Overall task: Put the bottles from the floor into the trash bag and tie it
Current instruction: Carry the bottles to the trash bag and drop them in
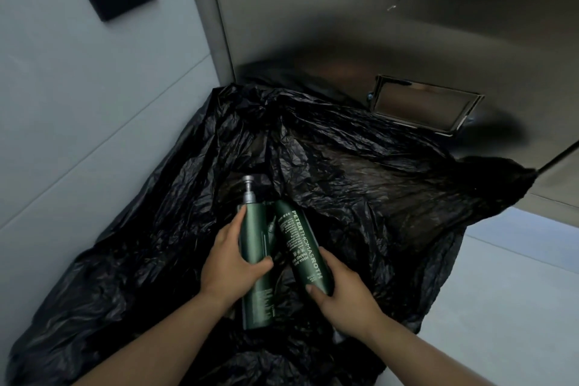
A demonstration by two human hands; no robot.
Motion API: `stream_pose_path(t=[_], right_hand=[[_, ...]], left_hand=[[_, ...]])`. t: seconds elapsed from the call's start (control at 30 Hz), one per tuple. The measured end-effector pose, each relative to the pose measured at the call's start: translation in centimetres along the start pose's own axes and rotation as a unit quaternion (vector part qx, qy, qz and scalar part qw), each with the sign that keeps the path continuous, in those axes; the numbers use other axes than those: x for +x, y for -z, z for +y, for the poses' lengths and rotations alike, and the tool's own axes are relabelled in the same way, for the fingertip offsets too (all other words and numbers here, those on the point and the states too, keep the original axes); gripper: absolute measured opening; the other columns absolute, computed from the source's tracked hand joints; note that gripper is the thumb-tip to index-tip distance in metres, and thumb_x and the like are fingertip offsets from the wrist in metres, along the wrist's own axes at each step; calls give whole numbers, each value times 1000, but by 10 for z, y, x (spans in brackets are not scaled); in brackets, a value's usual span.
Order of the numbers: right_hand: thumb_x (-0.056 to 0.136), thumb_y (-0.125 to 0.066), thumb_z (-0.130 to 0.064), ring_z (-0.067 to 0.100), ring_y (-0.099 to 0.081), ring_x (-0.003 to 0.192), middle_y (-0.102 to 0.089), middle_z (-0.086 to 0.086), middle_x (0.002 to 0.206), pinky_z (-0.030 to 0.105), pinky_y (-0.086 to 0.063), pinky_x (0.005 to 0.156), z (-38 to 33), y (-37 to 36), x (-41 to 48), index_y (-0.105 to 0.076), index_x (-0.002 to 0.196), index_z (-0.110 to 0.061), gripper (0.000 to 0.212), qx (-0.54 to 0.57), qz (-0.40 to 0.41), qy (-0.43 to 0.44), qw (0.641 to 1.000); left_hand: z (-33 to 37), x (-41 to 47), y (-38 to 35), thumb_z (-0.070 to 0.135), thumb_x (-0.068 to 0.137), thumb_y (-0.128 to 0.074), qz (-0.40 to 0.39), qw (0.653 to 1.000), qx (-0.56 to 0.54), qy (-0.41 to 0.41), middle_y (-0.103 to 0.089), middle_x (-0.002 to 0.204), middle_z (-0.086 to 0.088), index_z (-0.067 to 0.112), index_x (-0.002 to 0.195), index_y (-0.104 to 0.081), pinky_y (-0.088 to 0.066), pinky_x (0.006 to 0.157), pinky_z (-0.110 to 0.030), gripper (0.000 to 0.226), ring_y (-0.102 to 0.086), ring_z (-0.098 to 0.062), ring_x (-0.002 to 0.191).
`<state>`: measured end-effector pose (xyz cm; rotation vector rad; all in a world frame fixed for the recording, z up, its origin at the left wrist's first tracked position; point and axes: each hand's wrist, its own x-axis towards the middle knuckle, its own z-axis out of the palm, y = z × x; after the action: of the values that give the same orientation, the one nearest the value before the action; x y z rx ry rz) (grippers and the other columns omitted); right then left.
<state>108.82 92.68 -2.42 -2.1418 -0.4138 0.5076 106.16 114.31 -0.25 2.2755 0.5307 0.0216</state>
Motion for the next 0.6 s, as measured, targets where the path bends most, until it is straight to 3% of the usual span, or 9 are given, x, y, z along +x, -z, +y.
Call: stream_pose_path(t=[0.07, 0.2, 0.3, 0.37, 0.43, 0.6], right_hand=[[80, -64, -32, -1, -54, 105, -54, -23, 114, -3, -35, 78, -10, 1, 9, -33, 138, -40, 66, 21, 14, 0, 1000], [79, -67, -36, -6, -59, 86, -59, -24, 104, 0, -41, 70, -28, 1, 30, -36, 136, -39, 65, 54, 19, -10, 998], [82, -65, -41, 7, -51, 117, -53, -9, 131, 15, -41, 96, -33, 2, 41, -32, 142, -28, 70, 24, -16, -2, 1000], [84, -62, -46, 17, -33, 136, -34, 2, 150, 25, -28, 111, -35, 4, 42, -29, 146, -20, 75, -43, -46, 1, 998], [85, -60, -50, 17, -28, 139, -28, 1, 153, 21, -22, 108, -38, 12, 42, -28, 146, -20, 75, -89, -66, 23, 994], [83, -63, -47, 15, -38, 133, -39, 0, 145, 19, -28, 107, -62, 67, 41, -40, 139, -20, 66, -161, -50, 128, 977]], left_hand=[[-5, 0, 7, 39, 60, -77, 1, 1000, 7, 7, -38, 142, 4, 57, 139, -7, -39, 81, -25, 107, -42, -4, 103], [-14, -4, 14, 37, 65, -76, -3, 1000, 13, 28, -39, 143, -2, 45, 144, -13, -38, 86, -25, 101, -47, -11, 111], [-17, -6, 16, 38, 76, -71, -17, 998, 32, 46, -38, 146, -6, 30, 147, -21, -37, 97, -28, 87, -43, -20, 127], [-17, -7, 19, 40, 82, -65, -32, 997, 47, 51, -34, 148, -7, 25, 146, -26, -36, 103, -29, 76, -39, -22, 131], [-15, -9, 22, 41, 85, -61, -50, 996, 59, 47, -32, 150, -6, 22, 146, -28, -36, 104, -30, 71, -39, -22, 132], [-4, -13, 24, 40, 87, -59, -64, 995, 79, 18, -31, 150, -6, 20, 145, -30, -33, 106, -27, 67, -36, -20, 134]])
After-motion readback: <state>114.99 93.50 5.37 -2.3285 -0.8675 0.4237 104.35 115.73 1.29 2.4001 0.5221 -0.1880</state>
